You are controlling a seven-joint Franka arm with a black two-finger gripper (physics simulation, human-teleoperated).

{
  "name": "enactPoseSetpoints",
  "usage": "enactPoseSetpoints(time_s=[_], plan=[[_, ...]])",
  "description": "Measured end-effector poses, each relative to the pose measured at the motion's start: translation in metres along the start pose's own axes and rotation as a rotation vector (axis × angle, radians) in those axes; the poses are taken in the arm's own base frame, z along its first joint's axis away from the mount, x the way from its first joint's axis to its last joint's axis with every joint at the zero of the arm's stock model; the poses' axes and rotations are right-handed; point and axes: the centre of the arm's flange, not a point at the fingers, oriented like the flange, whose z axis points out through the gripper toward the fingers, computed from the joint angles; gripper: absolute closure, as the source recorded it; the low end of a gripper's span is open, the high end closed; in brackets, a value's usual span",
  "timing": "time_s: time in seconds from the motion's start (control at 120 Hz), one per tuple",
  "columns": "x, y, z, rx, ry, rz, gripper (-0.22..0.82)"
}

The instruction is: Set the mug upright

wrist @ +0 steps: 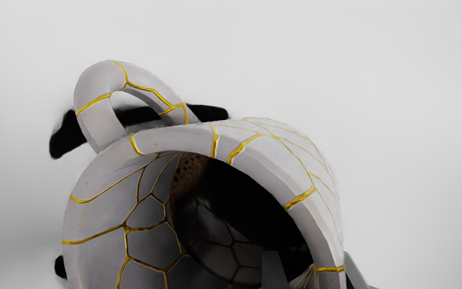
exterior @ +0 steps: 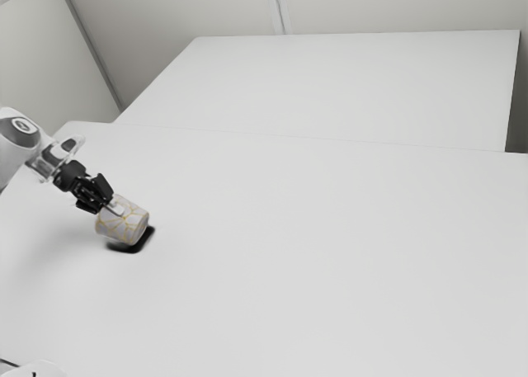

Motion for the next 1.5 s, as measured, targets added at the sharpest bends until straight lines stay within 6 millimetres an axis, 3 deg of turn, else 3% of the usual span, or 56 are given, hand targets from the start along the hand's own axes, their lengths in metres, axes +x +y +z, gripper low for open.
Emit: enactPoseSetpoints(time_s=[0.125,0.35,0.4,0.508,0.608,0.7,0.933,1.233,1.358,1.5], plan=[[0.007,0.011,0.005,-0.008,0.0,0.013,0.71],[0.012,0.034,-0.001,0.005,0.009,0.022,0.76],[0.011,0.058,-0.004,0.057,0.01,0.044,0.77],[-0.002,0.106,0.015,0.219,0.003,0.076,0.77],[0.002,0.146,0.027,0.38,-0.016,0.146,0.78],[0.006,0.182,0.051,0.52,-0.052,0.221,0.78],[0.019,0.239,0.1,0.77,-0.101,0.304,0.78],[0.014,0.258,0.146,0.814,-0.08,0.177,0.78],[0.022,0.261,0.168,0.819,-0.07,0.132,0.78],[0.032,0.257,0.18,0.821,-0.039,0.08,0.78]])
